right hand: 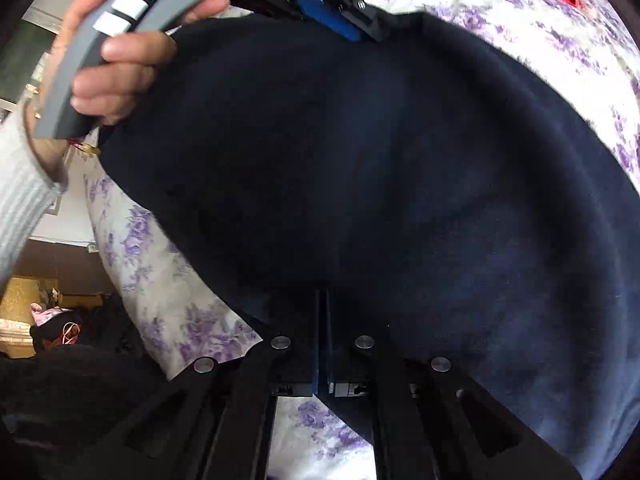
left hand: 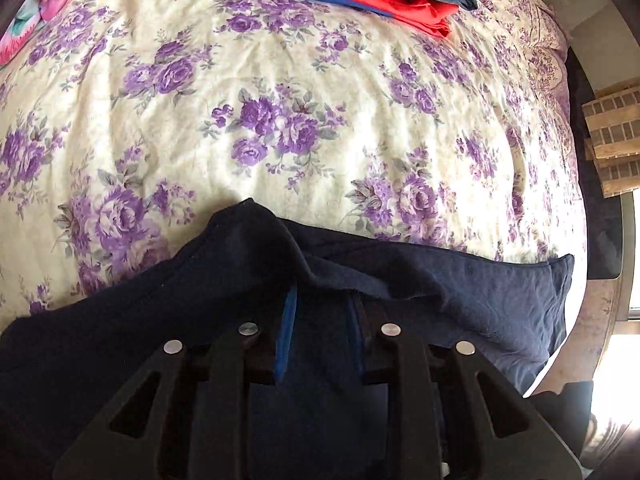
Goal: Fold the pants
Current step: 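Fold the held edge with the right tool toward the left tool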
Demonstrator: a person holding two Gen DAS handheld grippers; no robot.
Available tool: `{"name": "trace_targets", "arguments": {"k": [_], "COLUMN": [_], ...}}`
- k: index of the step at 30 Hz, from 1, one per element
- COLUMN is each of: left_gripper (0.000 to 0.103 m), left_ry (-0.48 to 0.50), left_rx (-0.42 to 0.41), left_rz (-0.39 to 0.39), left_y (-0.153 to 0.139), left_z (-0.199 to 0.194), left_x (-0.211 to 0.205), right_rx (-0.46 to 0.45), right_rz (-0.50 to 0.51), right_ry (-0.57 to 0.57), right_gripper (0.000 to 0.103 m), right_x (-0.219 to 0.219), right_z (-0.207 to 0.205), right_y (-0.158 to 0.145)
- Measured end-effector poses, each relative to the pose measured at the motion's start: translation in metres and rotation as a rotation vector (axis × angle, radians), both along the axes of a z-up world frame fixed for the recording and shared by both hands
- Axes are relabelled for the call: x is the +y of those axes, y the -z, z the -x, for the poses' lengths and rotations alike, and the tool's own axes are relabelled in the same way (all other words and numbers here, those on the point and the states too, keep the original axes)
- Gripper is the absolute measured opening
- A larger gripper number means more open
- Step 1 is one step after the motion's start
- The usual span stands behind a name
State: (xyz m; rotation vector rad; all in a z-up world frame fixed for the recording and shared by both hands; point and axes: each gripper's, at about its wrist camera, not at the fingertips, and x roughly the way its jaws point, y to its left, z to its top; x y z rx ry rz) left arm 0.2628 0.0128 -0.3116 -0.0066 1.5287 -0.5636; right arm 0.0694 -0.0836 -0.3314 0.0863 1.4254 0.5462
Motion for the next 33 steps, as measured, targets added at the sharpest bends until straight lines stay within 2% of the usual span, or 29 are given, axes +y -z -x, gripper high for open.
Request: {"name": "trace_targets", "arguments": {"k": [2, 4, 5, 6, 8, 10, 12, 13, 14, 16, 18, 21, 25, 30, 31, 32, 33], "left_gripper": [0.022, 0.022, 0.022, 0.023, 0.033, 0.038, 0.038, 0.038, 0.039, 0.040, 0.040, 0.040, 0.040, 0.041, 0.041, 0.041, 0.041], "left_ry": [-0.018, -0.004, 0.014, 0.029, 0.036, 0.035, 0.041, 0.037, 0.032, 0.010, 0.007, 0.064, 0.149, 0.230, 0.246, 0.259, 0.276], "left_rx": [0.021, 0.000, -0.028, -0.049, -0.061, -0.039, 0.019, 0.007, -0.039, -0.016, 0.000, -0.049, -0.109, -0.051, -0.031, -0.013, 0.004], "left_rz": [-0.031, -0.077, -0.075, -0.068, -0.058, -0.063, -0.112, -0.124, -0.113, -0.128, -0.138, -0.141, -0.098, -0.011, 0.004, 0.016, 0.029], "left_y": [-0.003, -0.012, -0.022, -0.029, -0.036, -0.030, -0.005, 0.003, -0.001, -0.003, -0.009, -0.027, -0.051, -0.042, -0.037, -0.034, -0.031], "left_z": [0.004, 0.016, 0.029, 0.047, 0.080, 0.115, 0.147, 0.161, 0.172, 0.179, 0.179, 0.178, 0.176, 0.173, 0.172, 0.170, 0.170], "left_x": [-0.005, 0.001, 0.002, 0.007, 0.011, 0.022, 0.030, 0.037, 0.040, 0.044, 0.041, 0.022, -0.021, -0.087, -0.102, -0.115, -0.130], "right_rx": [0.014, -0.045, -0.089, -0.126, -0.186, -0.174, -0.136, -0.117, -0.087, -0.034, -0.044, -0.064, -0.059, -0.075, -0.072, -0.067, -0.064], "right_rz": [-0.022, -0.049, -0.062, -0.069, -0.065, -0.072, -0.082, -0.093, -0.118, -0.160, -0.259, -0.396, -0.568, -0.690, -0.681, -0.655, -0.595], "right_ry": [0.037, 0.114, 0.162, 0.224, 0.381, 0.537, 0.703, 0.780, 0.852, 0.977, 1.066, 1.162, 1.229, 1.245, 1.235, 1.229, 1.231], "right_gripper": [0.003, 0.005, 0.014, 0.038, 0.060, 0.060, 0.060, 0.060, 0.060, 0.061, 0.061, 0.061, 0.061, 0.060, 0.054, 0.041, 0.021], "right_x": [-0.005, -0.026, -0.043, -0.065, -0.116, -0.167, -0.212, -0.230, -0.247, -0.268, -0.284, -0.304, -0.323, -0.329, -0.329, -0.329, -0.329], "right_z": [0.000, 0.007, 0.015, 0.026, 0.058, 0.098, 0.141, 0.162, 0.182, 0.214, 0.233, 0.238, 0.227, 0.202, 0.193, 0.189, 0.185], "right_y": [-0.011, -0.038, -0.053, -0.066, -0.086, -0.089, -0.083, -0.077, -0.069, -0.053, -0.040, -0.021, 0.009, 0.025, 0.025, 0.024, 0.020]}}
